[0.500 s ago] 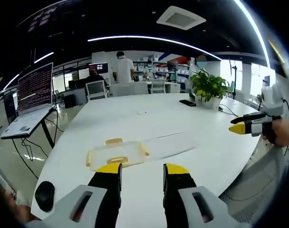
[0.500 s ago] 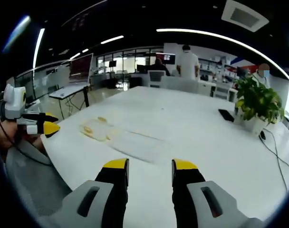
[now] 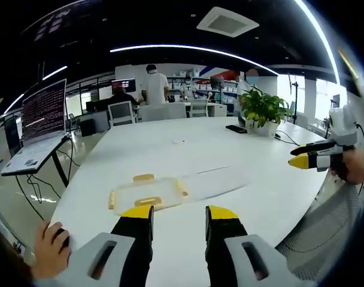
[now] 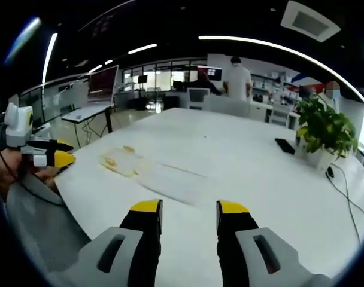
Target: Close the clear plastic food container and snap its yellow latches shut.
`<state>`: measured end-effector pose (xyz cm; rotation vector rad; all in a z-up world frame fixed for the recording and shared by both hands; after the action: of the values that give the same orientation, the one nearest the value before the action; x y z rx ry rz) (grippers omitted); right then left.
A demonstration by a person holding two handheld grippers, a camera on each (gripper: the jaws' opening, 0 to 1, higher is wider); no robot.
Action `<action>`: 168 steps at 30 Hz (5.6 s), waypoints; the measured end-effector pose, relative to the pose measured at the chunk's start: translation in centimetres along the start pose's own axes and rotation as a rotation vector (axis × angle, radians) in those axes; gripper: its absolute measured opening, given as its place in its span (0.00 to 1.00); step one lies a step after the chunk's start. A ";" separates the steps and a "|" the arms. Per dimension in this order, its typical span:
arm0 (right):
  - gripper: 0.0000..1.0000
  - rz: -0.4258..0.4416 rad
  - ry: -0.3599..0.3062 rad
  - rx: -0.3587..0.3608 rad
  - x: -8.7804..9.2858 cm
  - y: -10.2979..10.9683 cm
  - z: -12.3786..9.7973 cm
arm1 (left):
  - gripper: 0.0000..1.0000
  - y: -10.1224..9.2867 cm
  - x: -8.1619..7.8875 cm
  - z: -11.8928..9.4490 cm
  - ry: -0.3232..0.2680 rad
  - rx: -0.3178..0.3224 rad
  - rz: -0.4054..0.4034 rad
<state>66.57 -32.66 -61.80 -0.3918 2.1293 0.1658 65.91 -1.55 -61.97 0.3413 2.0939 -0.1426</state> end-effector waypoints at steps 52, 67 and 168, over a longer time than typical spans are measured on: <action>0.41 -0.092 0.104 -0.095 -0.4 1.2 1.8 | 0.27 0.9 -0.3 0.1 0.004 0.034 -0.077; 0.43 -0.146 0.156 -0.192 -1.5 2.6 4.2 | 0.31 3.0 0.8 2.2 0.136 0.128 -0.037; 0.67 -1.068 0.625 -0.743 -9.6 12.6 28.0 | 0.52 19.0 -1.9 19.4 0.508 0.728 0.979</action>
<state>89.22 -11.30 -69.79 -2.1577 2.0441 0.2152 88.46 11.65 -69.76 1.9437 2.0297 -0.2370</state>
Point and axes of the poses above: the point that each gripper's makers call its tool centre point, and the gripper's own axes: z roughly forward along the fingers, y roughly to its left, x roughly out of its underside, the point moved 8 cm from there along -z, roughly backward along the fingers, and after that the axes turned 8 degrees about y, right-handed, at the moved point
